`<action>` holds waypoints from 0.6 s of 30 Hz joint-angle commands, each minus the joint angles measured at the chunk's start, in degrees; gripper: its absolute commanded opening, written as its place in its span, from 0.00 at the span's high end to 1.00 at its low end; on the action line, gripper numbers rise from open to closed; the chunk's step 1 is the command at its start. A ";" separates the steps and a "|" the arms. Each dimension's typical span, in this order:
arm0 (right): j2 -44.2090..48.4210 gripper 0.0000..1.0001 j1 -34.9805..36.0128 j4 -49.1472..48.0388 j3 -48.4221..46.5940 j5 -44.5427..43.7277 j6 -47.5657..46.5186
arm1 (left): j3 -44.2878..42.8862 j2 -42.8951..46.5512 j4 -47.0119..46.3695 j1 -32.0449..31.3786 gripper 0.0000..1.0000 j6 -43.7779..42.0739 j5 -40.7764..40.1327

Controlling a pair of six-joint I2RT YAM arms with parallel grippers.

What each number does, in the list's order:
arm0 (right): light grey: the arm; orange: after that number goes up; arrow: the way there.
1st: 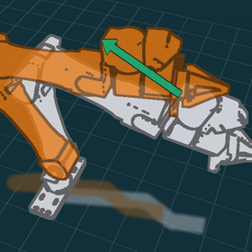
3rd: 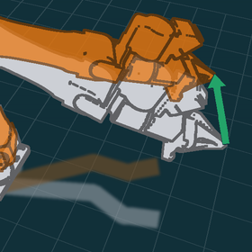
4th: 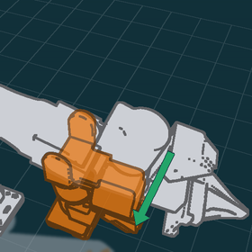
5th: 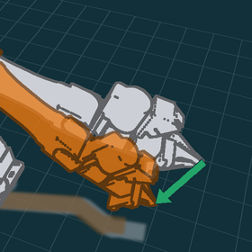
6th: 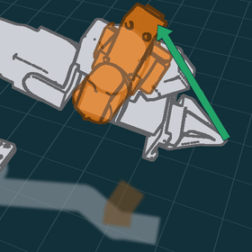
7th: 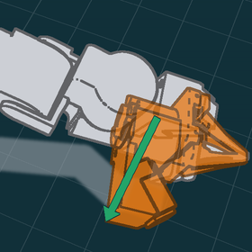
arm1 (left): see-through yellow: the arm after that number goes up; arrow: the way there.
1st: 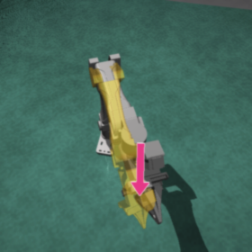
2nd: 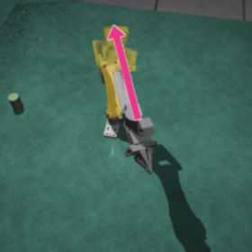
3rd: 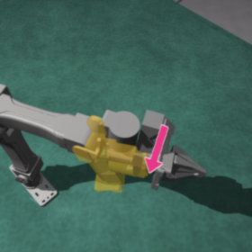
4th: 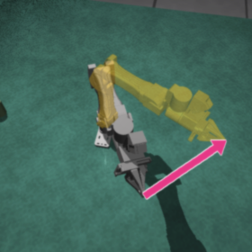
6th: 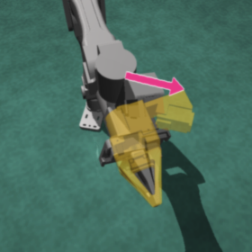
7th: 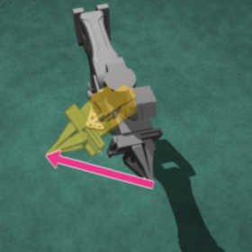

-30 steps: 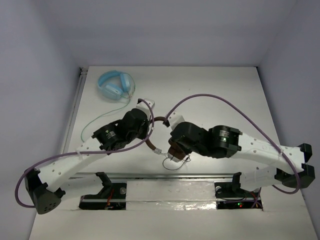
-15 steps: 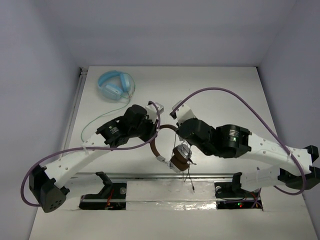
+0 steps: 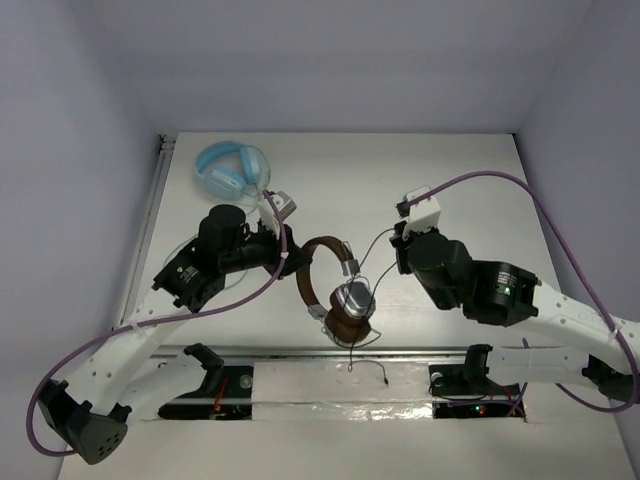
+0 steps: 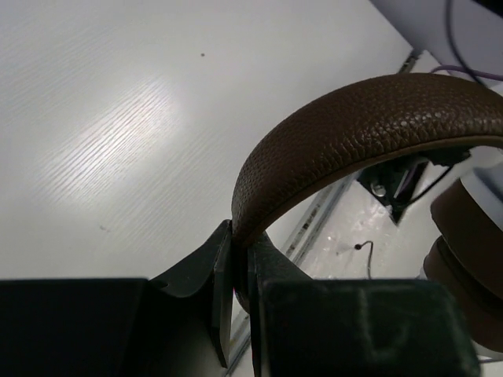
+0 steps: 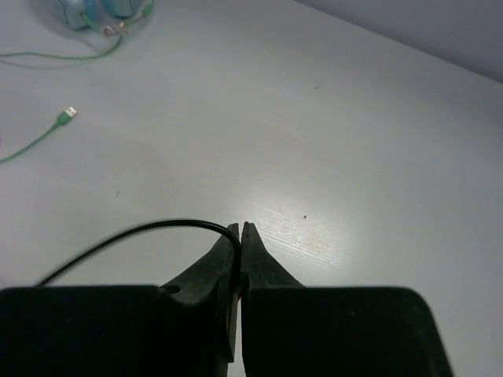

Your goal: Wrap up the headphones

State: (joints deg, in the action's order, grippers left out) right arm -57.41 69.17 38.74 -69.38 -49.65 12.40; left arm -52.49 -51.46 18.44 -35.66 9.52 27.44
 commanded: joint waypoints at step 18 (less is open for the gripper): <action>-5.87 0.53 -10.72 -15.81 1.63 13.86 3.67 | -0.07 -1.27 -9.65 1.38 1.00 4.54 7.12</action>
State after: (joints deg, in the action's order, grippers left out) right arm -61.67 58.54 27.49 -66.17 -38.81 13.82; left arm -52.47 -52.69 14.46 -34.39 11.09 33.61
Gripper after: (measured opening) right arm 0.472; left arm 0.054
